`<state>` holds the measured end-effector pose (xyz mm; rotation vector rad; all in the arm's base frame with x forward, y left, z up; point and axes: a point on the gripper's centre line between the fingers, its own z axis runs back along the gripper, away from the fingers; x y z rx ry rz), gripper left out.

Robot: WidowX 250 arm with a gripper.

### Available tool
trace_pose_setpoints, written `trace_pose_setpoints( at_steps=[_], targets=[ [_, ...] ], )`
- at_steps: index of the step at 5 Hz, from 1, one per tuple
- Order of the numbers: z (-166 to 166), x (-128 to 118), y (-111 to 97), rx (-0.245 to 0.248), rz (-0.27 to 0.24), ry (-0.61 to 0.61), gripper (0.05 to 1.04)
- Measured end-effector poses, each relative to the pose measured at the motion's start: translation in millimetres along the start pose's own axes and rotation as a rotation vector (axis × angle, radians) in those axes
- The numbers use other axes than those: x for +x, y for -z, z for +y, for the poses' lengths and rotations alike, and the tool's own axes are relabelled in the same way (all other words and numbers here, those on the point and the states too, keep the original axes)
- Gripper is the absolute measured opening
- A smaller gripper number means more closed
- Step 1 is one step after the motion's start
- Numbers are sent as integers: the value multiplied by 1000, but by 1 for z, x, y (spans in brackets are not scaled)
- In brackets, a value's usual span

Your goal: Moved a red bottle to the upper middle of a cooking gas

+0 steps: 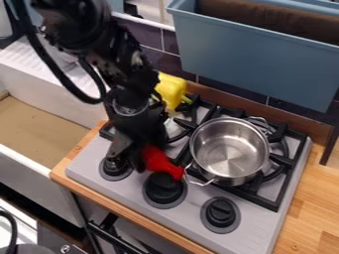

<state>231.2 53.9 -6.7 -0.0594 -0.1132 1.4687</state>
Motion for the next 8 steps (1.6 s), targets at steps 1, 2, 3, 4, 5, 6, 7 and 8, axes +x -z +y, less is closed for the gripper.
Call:
trace_pose_setpoints(
  at_steps=[1, 2, 3, 4, 5, 6, 7, 8],
  targets=[
    [7, 1, -17, -16, -5, 13, 644],
    [3, 1, -45, -79, -4, 19, 644],
    [-5, 0, -62, -69, 93, 2, 644],
    [-26, -9, -83, -99, 91, -31, 644],
    [-56, -28, -91, -103, 95, -58, 644],
    [-74, -48, -92, -124, 71, -118, 644],
    [-92, -68, -82, -99, 60, -157, 644],
    [-107, -81, -72, -96, 23, -192, 644]
  ],
)
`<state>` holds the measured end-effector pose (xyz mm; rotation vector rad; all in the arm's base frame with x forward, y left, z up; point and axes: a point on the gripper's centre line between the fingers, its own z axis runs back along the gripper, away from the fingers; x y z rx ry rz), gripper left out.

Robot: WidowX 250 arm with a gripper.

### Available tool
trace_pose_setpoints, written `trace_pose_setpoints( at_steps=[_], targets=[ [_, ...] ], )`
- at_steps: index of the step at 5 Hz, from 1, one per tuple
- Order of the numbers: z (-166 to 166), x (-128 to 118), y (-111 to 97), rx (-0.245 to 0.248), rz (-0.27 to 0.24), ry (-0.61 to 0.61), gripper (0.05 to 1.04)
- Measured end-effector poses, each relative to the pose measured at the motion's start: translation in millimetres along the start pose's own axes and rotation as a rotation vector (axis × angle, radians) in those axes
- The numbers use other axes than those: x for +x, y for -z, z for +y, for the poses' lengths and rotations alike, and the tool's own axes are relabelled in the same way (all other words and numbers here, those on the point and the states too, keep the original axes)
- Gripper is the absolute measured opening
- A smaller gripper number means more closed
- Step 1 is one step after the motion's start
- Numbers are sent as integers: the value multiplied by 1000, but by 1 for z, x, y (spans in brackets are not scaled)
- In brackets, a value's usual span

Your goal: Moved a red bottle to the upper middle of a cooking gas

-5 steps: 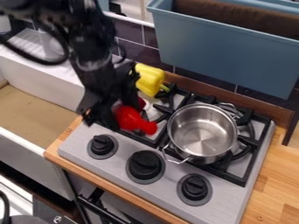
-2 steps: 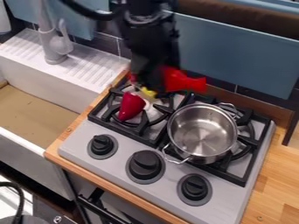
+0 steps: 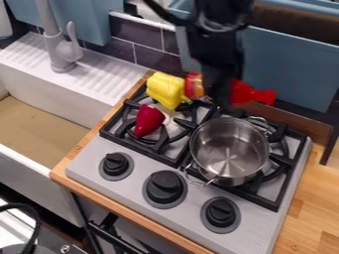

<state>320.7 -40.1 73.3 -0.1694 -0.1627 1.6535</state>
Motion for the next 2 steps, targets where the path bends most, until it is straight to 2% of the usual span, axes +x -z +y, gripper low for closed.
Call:
trace_pose_setpoints(
  at_steps=[1, 2],
  targets=[
    [-12, -4, 5, -17, -31, 8, 644],
    [-12, -4, 26, 11, -62, 28, 644]
  ],
)
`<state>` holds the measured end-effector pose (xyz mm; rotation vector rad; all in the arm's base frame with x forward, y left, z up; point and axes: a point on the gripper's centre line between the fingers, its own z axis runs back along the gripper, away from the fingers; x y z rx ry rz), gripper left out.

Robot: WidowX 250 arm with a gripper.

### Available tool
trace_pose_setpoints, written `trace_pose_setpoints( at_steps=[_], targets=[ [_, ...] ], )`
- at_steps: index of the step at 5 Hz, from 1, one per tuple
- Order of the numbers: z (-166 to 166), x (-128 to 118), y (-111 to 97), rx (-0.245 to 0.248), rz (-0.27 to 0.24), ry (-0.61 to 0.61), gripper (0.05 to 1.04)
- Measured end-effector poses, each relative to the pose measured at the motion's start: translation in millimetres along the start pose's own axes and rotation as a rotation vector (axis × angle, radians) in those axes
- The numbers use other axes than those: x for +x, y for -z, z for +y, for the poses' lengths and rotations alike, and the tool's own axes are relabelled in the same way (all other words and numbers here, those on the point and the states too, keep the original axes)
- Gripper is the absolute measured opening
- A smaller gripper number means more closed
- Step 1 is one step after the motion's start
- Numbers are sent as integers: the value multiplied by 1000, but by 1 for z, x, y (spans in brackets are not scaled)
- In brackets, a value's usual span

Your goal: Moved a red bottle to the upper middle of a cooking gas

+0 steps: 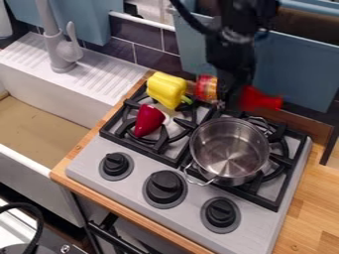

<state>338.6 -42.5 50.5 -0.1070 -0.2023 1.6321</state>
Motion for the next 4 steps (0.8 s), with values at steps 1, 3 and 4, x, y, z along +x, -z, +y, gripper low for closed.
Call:
trace_pose_setpoints(
  at_steps=[1, 3, 4],
  targets=[
    [-10, 1, 12, 3, -32, -14, 644],
    [-23, 3, 16, 24, -39, -61, 644],
    [-22, 7, 26, 39, -56, -59, 644]
  ],
)
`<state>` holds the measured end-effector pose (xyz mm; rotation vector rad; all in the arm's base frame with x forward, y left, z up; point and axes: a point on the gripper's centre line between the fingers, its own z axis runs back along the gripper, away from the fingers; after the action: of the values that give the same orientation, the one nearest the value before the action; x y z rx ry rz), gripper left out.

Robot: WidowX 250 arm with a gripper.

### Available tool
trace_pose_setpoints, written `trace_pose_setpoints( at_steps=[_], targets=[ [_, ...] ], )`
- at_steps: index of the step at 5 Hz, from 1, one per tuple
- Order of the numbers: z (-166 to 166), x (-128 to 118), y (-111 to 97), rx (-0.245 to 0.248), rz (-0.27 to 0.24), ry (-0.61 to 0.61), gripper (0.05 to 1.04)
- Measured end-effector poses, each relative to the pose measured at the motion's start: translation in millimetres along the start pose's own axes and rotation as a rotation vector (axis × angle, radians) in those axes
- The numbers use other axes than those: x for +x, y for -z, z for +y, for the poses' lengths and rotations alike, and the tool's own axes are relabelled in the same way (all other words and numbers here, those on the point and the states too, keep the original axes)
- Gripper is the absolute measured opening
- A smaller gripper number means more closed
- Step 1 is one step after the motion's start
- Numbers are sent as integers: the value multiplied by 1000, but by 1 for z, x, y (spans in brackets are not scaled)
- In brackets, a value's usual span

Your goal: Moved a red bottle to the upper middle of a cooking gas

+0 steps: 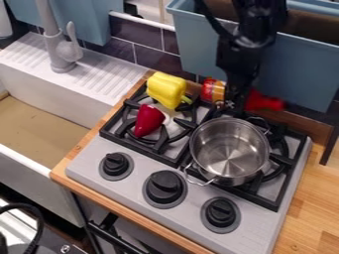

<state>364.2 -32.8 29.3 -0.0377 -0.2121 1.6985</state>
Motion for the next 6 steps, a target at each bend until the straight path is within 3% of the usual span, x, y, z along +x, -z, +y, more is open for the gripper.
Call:
trace_pose_setpoints(
  at_steps=[3, 5, 6],
  targets=[
    [2, 9, 14, 10, -34, -62, 644],
    [2, 17, 13, 30, -30, -75, 643],
    [2, 20, 14, 37, -27, -69, 691]
  ],
)
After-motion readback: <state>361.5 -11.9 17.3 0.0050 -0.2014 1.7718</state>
